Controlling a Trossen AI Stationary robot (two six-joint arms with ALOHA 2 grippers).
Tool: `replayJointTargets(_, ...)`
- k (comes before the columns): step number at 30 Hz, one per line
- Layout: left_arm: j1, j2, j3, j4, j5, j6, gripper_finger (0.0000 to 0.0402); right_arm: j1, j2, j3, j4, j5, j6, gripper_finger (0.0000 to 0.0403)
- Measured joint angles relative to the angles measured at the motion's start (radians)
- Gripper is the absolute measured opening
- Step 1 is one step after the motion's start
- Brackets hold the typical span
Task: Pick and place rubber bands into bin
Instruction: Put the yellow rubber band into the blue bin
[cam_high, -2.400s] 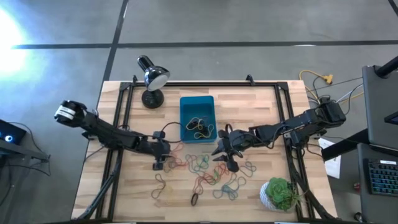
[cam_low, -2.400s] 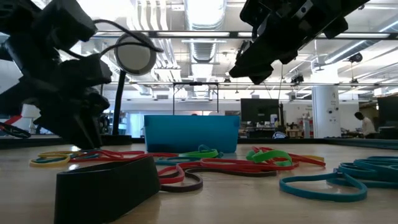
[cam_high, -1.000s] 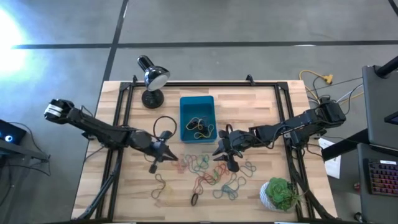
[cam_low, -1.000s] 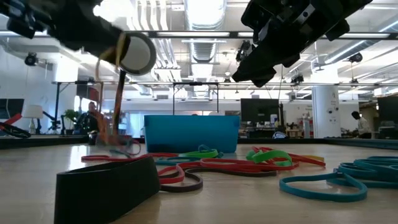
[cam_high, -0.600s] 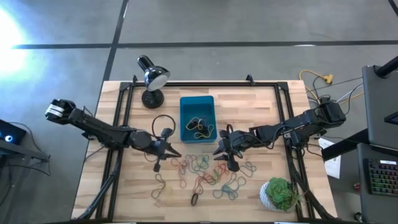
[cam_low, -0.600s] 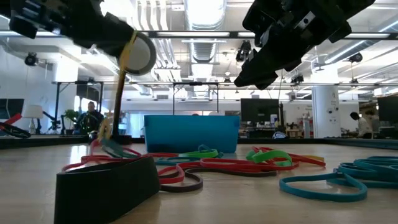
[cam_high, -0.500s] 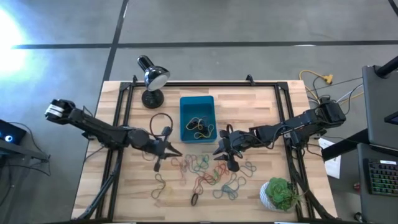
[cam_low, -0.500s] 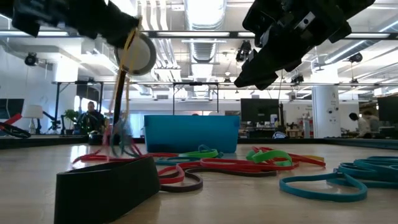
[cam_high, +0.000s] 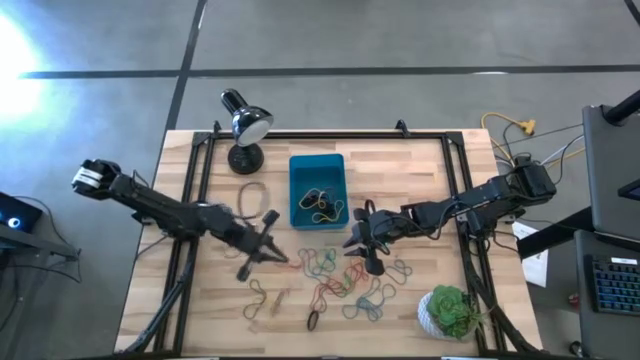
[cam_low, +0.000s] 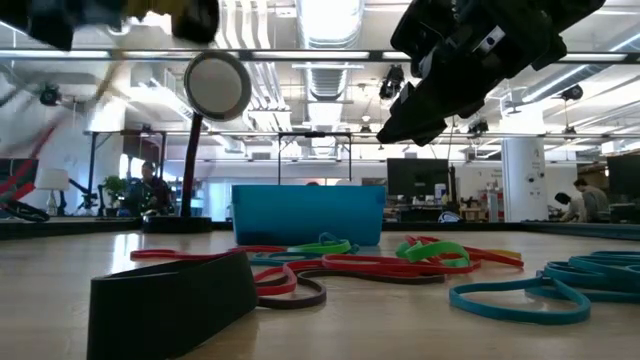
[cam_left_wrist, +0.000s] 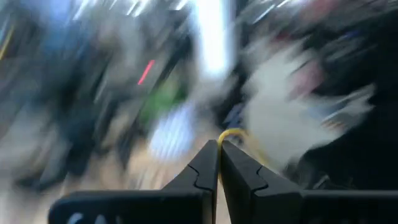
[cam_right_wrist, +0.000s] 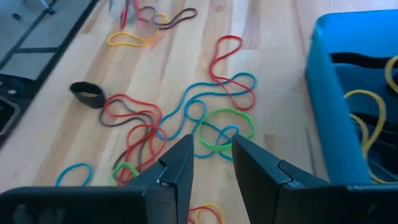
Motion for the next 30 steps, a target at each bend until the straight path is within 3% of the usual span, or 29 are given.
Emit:
replayJointTargets(4, -0.002, 0.045, -0.006, -0.01, 0.018, -0.047, 0.0, 0.0, 0.0, -0.001, 0.007, 0.008, -0.009, 0.0105)
replayJointTargets(7, 0.007, 0.049, -0.007, -0.105, -0.161, -0.136, 0.0, 0.0, 0.0, 0.0, 0.007, 0.008, -0.012, 0.0105)
replayJointTargets(8, 0.014, 0.064, -0.009, -0.104, -0.105, -0.134, 0.0, 0.0, 0.0, 0.002, 0.008, 0.008, -0.011, 0.0105)
replayJointTargets(11, -0.001, 0.118, -0.01, 0.164, 0.41, -0.049, 0.0, 0.0, 0.0, 0.006, 0.012, 0.007, -0.011, 0.0105)
replayJointTargets(12, -0.004, 0.122, -0.009, 0.226, 0.448, -0.059, 0.0, 0.0, 0.0, 0.006, 0.011, 0.007, -0.012, 0.0105)
replayJointTargets(13, 0.006, 0.111, -0.009, 0.227, 0.366, -0.085, 0.0, 0.0, 0.0, 0.006, 0.012, 0.007, -0.011, 0.0105)
replayJointTargets(15, 0.033, 0.079, -0.013, 0.076, 0.019, -0.122, 0.0, 0.0, 0.0, 0.006, 0.014, 0.007, -0.011, 0.0105)
replayJointTargets(16, 0.041, 0.073, -0.016, -0.024, -0.104, -0.129, 0.0, 0.0, 0.0, 0.006, 0.019, 0.008, -0.01, 0.0105)
replayJointTargets(17, 0.045, 0.072, -0.021, -0.101, -0.135, -0.14, 0.0, 0.0, 0.0, 0.007, 0.02, 0.008, -0.008, 0.0105)
replayJointTargets(18, 0.049, 0.074, -0.025, -0.138, -0.099, -0.155, 0.0, 0.0, 0.0, 0.006, 0.019, 0.008, -0.006, 0.0105)
replayJointTargets(22, 0.053, 0.1, -0.032, -0.109, 0.238, -0.175, 0.0, 0.002, 0.001, 0.006, 0.013, 0.008, -0.003, 0.0105)
replayJointTargets(23, 0.05, 0.109, -0.034, -0.12, 0.235, -0.178, 0.0, 0.002, 0.001, 0.006, 0.011, 0.008, -0.007, 0.0105)
replayJointTargets(26, 0.054, 0.121, -0.043, -0.128, 0.092, -0.224, 0.0, 0.001, 0.001, 0.006, 0.013, 0.011, -0.016, 0.0105)
replayJointTargets(30, 0.051, 0.153, -0.044, -0.075, 0.071, -0.179, 0.0, 0.0, 0.001, 0.008, 0.014, 0.012, -0.014, 0.0105)
